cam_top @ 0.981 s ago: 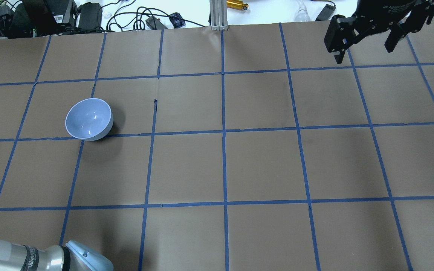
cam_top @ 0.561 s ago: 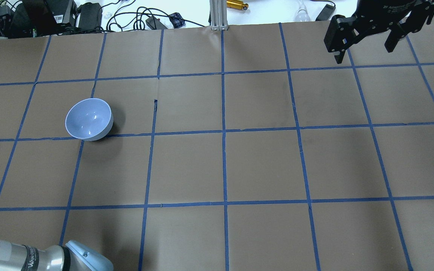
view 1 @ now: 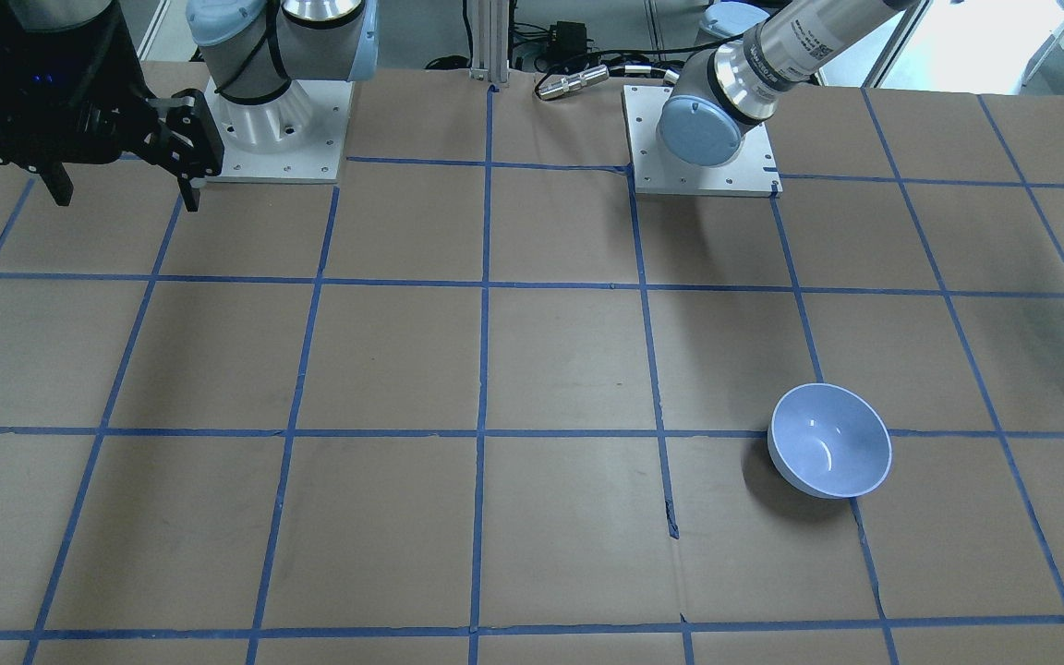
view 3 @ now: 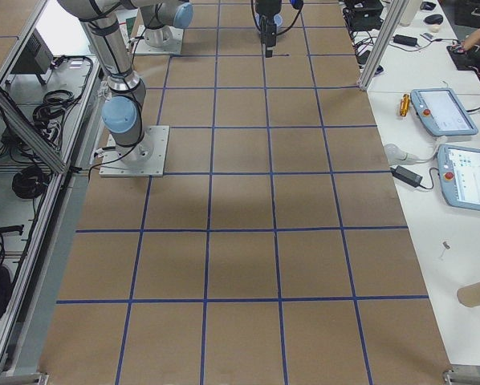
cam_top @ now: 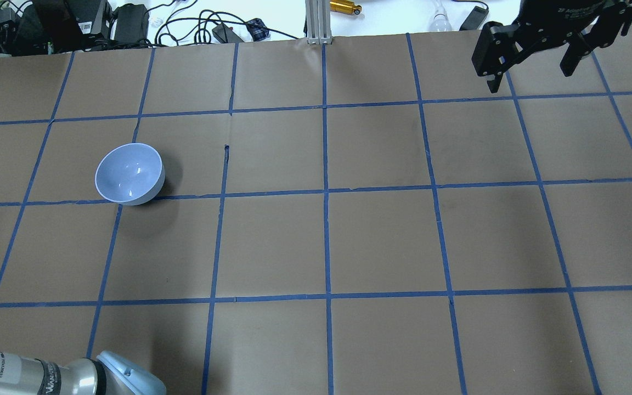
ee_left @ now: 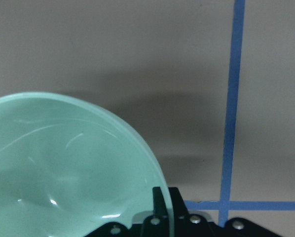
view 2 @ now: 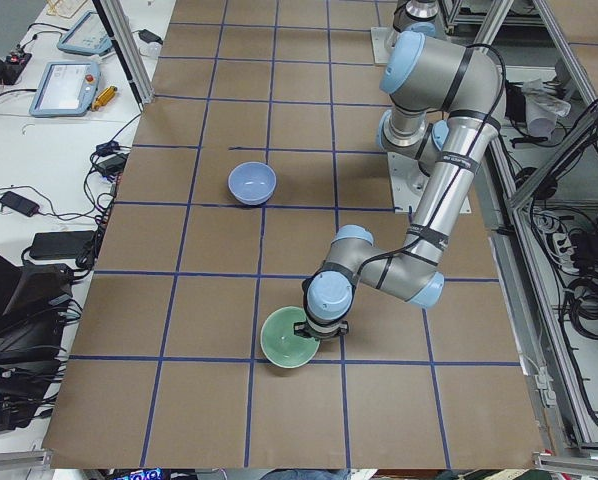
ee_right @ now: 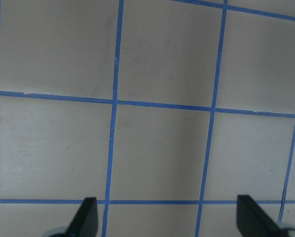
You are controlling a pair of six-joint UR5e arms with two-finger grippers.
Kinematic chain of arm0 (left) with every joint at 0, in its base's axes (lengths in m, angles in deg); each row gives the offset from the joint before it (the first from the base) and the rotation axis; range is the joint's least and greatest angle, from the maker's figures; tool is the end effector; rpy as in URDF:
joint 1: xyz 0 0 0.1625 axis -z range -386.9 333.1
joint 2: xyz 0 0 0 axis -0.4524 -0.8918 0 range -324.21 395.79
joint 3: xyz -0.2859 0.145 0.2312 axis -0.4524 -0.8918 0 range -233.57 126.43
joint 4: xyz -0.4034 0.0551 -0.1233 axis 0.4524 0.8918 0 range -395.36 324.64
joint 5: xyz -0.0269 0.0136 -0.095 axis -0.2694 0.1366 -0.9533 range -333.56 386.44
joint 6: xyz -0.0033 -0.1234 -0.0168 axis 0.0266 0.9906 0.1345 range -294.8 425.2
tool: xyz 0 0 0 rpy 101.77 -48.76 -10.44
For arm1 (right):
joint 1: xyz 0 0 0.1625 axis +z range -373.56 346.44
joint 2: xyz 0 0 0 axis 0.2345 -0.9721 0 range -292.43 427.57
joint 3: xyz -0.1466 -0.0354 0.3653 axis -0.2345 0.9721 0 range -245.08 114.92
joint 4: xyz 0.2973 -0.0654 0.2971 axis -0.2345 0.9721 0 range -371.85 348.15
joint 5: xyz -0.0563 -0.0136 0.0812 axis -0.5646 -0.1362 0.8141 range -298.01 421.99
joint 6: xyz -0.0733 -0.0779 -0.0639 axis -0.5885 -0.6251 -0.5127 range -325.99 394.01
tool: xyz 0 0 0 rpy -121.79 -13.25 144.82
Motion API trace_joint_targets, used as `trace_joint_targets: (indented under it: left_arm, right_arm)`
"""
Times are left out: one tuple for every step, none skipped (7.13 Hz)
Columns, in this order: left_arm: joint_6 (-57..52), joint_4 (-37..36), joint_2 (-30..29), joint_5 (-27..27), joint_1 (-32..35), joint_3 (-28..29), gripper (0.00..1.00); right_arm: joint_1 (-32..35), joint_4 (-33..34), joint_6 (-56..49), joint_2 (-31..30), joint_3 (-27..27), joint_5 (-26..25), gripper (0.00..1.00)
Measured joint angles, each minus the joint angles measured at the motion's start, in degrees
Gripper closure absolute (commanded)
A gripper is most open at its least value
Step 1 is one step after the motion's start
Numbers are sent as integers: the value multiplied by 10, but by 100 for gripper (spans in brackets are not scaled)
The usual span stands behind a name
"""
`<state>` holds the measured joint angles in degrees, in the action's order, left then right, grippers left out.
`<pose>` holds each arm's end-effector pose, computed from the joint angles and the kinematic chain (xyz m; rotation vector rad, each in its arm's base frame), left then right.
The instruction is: Stack green bowl on blue bowl
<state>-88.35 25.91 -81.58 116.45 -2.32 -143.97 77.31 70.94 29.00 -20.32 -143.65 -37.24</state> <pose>0.5274 -0.3879 0.2023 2.1740 2.2460 0.0091 0.1213 -0.5156 0.5036 0.1485 -2.9754 0.0460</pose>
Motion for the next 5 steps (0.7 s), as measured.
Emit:
trace_joint_targets:
  left_arm:
    - [0, 3, 21, -7, 9, -16, 100]
    - [1, 4, 46, -20, 22, -37, 100]
    - [3, 6, 79, -39, 38, -63, 100]
    - [11, 12, 115, -58, 62, -91, 100]
    - [29, 26, 148, -71, 92, -112, 100]
  right_arm:
    - [0, 0, 0, 0, 0, 0, 0]
    - [0, 0, 0, 0, 0, 0, 0]
    - [0, 0, 0, 0, 0, 0, 0]
    - [0, 0, 0, 0, 0, 0, 0]
    - [0, 0, 0, 0, 0, 0, 0]
